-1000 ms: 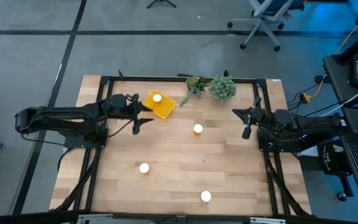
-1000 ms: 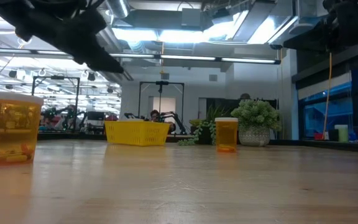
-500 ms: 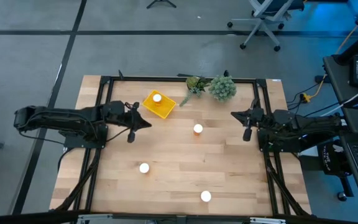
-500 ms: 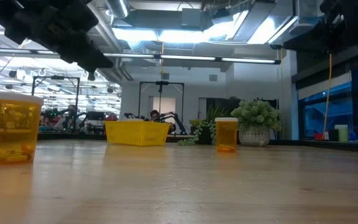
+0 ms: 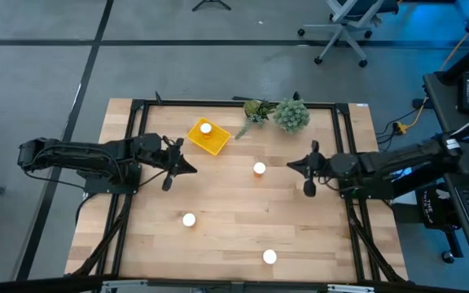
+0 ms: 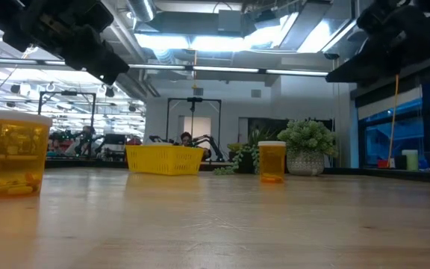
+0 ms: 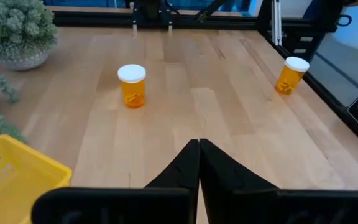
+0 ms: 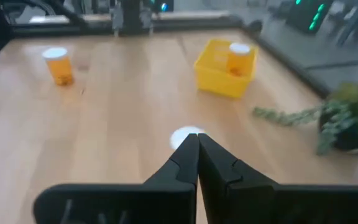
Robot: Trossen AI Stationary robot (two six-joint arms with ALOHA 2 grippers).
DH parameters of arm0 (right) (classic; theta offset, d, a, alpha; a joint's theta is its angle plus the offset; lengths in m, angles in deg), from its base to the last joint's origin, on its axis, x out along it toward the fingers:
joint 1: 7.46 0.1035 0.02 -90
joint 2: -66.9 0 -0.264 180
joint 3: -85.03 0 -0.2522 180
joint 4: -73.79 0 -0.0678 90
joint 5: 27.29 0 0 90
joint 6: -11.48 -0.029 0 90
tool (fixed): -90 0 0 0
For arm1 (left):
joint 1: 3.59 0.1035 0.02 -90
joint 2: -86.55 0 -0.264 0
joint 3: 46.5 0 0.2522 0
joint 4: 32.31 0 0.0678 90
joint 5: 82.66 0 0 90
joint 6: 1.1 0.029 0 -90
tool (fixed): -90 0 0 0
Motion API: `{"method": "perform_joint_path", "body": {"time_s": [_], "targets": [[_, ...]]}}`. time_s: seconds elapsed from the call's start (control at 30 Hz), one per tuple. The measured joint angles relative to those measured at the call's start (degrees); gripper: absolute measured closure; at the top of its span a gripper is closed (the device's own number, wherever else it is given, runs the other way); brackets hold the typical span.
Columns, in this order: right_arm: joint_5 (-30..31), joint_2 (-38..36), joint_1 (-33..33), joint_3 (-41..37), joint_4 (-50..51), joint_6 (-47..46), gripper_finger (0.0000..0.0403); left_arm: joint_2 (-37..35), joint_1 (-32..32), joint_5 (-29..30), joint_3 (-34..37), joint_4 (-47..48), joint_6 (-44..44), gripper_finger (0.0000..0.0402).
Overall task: Pick and place pill bottles into a basket
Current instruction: Put the top right orange pill bottle into the yellow bin
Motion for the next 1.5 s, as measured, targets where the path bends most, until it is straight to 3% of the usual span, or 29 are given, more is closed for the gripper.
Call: {"method": "perform_joint_path", "body": {"time_s": [0.2,0.33,0.87,1.0,1.2,1.5], "targets": [[0.0,4.9,5.9,6.0,7.0,-5.9,0.0393,0.0,0.0,0.0,0.0,0.0,-0.6,0.0398],[3.7,7.8,8.6,7.3,6.9,-9.4,0.0393,0.0,0.0,0.0,0.0,0.0,-0.7,0.0394],[8.6,26.5,9.9,7.2,7.6,-24.6,0.0391,0.1,0.0,0.0,0.0,0.0,-1.1,0.0394],[9.2,29.2,9.9,7.2,7.0,-26.6,0.0363,0.1,0.0,0.0,0.0,0.0,-1.1,0.0397],[16.2,32.9,9.9,7.2,1.2,-24.7,0.0296,0.1,0.0,0.1,0.0,0.0,-1.0,0.0398],[16.2,42.5,9.9,7.1,-10.1,-23.5,0.0211,0.2,0.0,0.1,0.0,0.0,-1.0,0.0398]]}}
